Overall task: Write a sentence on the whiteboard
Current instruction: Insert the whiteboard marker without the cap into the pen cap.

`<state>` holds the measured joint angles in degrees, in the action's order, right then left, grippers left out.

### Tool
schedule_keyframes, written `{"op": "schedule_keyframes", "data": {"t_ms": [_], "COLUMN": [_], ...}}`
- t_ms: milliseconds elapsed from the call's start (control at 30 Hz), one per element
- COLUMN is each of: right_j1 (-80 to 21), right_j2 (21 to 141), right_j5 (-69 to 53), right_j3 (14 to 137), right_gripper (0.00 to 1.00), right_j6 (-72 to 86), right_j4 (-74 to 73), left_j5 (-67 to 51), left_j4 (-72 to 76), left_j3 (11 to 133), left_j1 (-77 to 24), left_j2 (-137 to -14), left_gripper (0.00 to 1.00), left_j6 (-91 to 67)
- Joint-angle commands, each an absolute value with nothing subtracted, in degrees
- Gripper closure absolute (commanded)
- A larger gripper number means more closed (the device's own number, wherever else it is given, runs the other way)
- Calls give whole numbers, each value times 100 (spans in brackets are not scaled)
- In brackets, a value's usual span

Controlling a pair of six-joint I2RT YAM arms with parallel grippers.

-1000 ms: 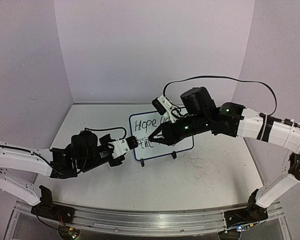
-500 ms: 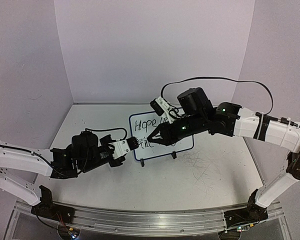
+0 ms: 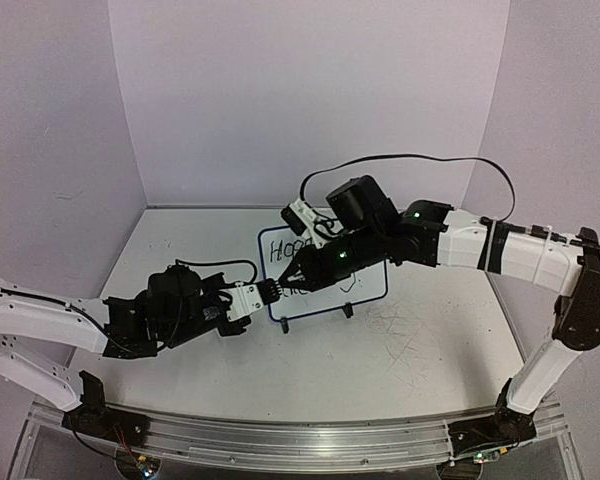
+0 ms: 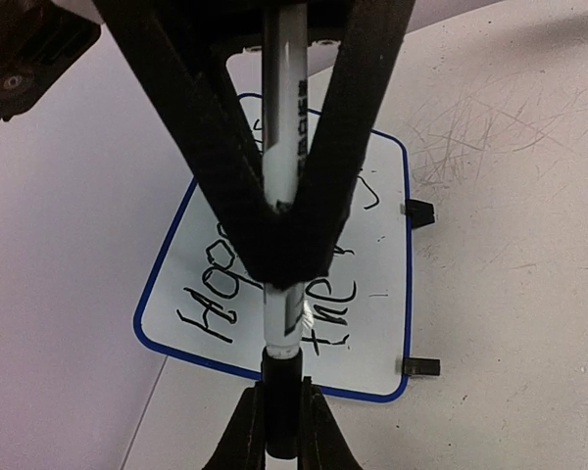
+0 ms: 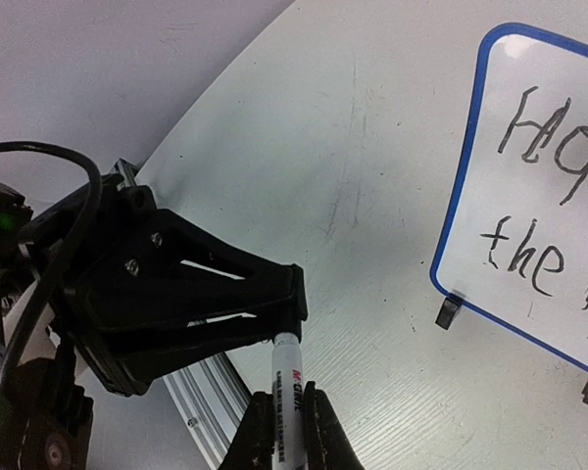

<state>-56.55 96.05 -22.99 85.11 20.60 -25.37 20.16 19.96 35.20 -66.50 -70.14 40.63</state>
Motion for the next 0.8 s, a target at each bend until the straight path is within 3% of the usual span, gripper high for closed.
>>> {"op": "schedule_keyframes", "data": {"t_ms": [0,433,700,767], "right_j1": [-5710,-5960,-5989,-5989], "right_j2": [9965,10835,10671,10473], "right_j5": [-2456,-2634,-2391,-2055], "right_j3": [9028,9868,9804,9701], "right_gripper": [100,100,100,96], "right_j6": [2182,2252,2157,2104], "right_j4": [-2833,-3135,-3052,-3022], "left_j5": [1893,1926,2243,2456], "left_j4": [2329,2259,2250,2250], "left_j3": [3935,4307,3931,3783], "left_j1": [-6761,-7017,-7020,-7017], "left_j2": [-6948,-7071,-6769,-6679], "left_gripper": [100,100,100,100], "left_j6": [4095,4190,3835,3684]}}
